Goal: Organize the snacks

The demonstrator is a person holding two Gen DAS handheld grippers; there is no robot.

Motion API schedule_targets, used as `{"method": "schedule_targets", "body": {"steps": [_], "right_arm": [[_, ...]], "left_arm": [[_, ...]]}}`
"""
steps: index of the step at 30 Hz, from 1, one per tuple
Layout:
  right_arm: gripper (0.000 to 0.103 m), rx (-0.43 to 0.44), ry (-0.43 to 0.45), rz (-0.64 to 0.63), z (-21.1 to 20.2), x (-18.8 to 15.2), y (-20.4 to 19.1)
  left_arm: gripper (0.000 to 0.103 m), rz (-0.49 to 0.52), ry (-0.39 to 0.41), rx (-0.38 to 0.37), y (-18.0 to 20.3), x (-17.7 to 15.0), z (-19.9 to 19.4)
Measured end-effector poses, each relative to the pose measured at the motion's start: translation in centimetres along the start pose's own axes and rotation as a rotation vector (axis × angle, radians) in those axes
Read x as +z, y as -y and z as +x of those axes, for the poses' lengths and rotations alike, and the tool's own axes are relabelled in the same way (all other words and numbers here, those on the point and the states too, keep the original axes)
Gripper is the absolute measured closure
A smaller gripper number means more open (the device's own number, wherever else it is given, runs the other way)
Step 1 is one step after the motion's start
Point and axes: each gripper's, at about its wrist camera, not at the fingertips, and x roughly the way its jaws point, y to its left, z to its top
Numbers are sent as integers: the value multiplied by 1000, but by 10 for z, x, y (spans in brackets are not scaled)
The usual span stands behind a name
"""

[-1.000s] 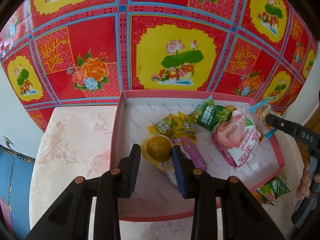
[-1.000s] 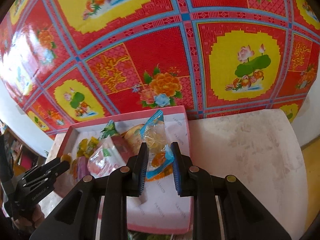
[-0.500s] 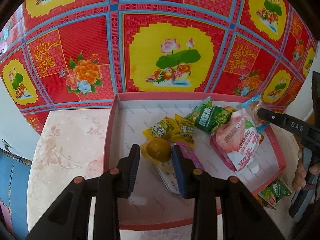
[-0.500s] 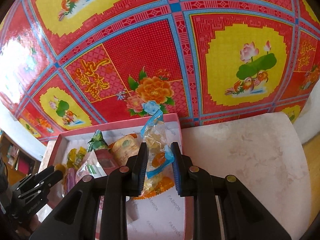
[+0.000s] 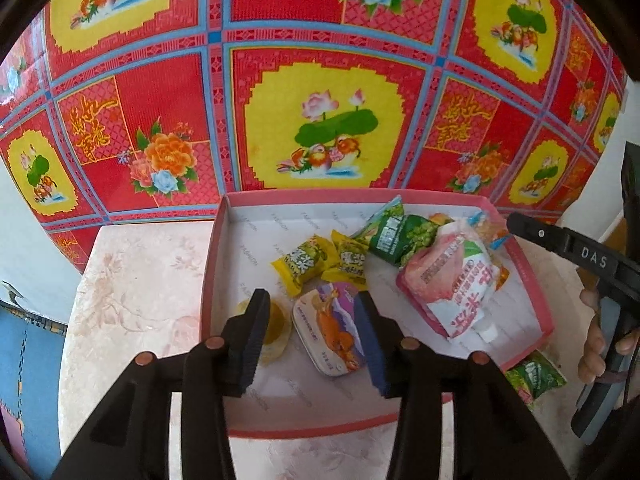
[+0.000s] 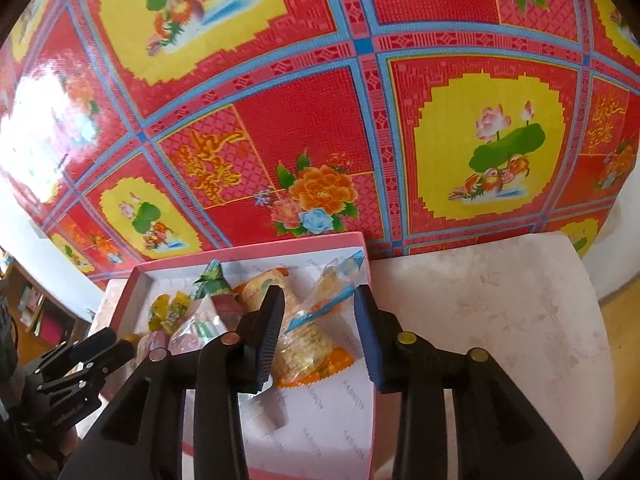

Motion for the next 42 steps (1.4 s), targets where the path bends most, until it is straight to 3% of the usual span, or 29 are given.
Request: {"method": "schedule_targets", "body": {"steps": [19, 42], "right_arm": [[66, 66, 8, -33, -57, -32, -20], [66, 47, -9, -20, -101, -80, -4]], "left_arm": [[57, -29, 17, -27, 8, -20, -42], [57, 2, -6, -48, 42, -60, -62]]}}
